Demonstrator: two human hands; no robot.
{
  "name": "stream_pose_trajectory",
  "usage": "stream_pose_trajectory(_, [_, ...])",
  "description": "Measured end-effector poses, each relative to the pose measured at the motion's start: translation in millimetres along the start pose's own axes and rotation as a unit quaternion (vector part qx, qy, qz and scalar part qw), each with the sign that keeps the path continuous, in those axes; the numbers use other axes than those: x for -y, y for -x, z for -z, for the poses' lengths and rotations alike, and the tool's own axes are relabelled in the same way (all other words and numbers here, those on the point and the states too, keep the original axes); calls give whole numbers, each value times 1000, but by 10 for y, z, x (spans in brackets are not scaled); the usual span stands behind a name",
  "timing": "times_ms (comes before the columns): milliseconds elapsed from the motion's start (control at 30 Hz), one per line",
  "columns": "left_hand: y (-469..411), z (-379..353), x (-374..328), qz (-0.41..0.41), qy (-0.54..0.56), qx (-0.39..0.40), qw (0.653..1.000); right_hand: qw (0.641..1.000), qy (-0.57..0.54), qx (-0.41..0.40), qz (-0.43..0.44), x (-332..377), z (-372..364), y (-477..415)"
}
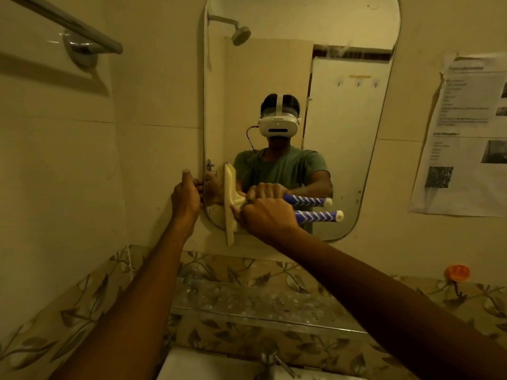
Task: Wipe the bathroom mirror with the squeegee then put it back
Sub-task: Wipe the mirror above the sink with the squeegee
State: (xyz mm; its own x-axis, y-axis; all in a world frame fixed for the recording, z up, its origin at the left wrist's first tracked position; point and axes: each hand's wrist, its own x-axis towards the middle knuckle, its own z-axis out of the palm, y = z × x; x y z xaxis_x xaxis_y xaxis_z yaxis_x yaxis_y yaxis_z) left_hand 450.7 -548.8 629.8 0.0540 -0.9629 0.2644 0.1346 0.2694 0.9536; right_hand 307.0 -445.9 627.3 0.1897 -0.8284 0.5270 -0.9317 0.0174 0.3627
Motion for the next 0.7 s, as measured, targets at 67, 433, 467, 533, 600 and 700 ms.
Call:
stream_pose_trajectory(67, [-33, -2, 18, -7, -1, -7, 1000, 999, -17, 42, -14, -294, 40, 244])
stream_pose_trajectory(433, [-20, -51, 24, -40, -68, -33, 996, 993, 38, 48, -97, -934, 112, 838])
stream_pose_trajectory(467, [-5, -45, 14, -37, -70, -30, 996, 996, 29, 33, -82, -796, 110, 700])
stream_pose_trajectory(533, [4, -28, 13, -32, -64, -25, 997, 999, 12, 13, -37, -469, 133, 390])
stream_pose_trajectory(600, [10, -20, 9, -22, -52, -21, 998, 1000, 3, 12, -10, -152, 158, 75])
stream_pose_trajectory(700, [48, -21, -19, -18, -30, -24, 999, 999, 10, 20, -42, 52, 114, -221])
